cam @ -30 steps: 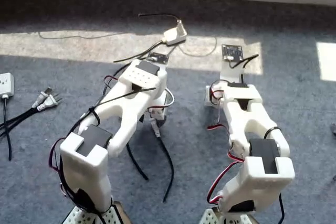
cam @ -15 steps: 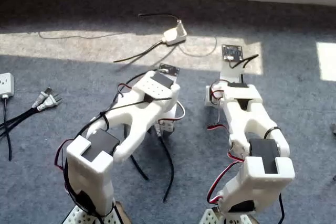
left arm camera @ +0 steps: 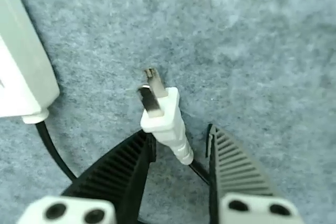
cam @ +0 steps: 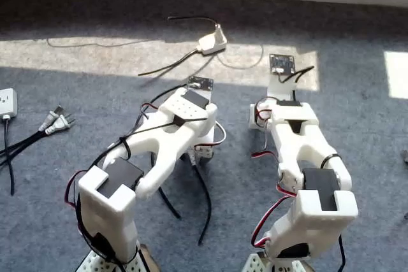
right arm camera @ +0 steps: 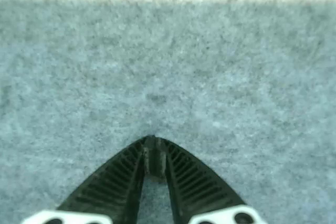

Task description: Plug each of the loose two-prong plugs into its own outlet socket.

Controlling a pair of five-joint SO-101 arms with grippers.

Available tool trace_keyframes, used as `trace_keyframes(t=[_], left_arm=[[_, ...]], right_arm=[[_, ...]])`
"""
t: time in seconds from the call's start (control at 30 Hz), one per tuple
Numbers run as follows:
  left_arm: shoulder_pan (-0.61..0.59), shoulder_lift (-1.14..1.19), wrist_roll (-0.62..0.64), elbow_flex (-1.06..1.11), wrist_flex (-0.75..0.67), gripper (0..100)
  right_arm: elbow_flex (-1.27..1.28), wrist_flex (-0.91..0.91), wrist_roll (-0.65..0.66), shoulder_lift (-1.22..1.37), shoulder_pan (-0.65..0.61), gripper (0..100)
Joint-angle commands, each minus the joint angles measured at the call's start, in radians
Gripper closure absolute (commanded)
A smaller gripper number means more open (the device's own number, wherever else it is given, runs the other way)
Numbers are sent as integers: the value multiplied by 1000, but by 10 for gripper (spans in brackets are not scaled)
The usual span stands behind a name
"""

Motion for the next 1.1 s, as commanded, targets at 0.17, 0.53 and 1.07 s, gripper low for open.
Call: trace_keyframes(t=[0.17,0.53,1.07], left_arm=[[-31,-13,57,-8,-72,812],[-104,-24,158,-62,-54,897],[-111,-30,121,-71,-100,931]], right_arm=[[-48,2,9,1,-1,989],[-50,2,9,1,-1,989],[-50,2,9,1,-1,989]])
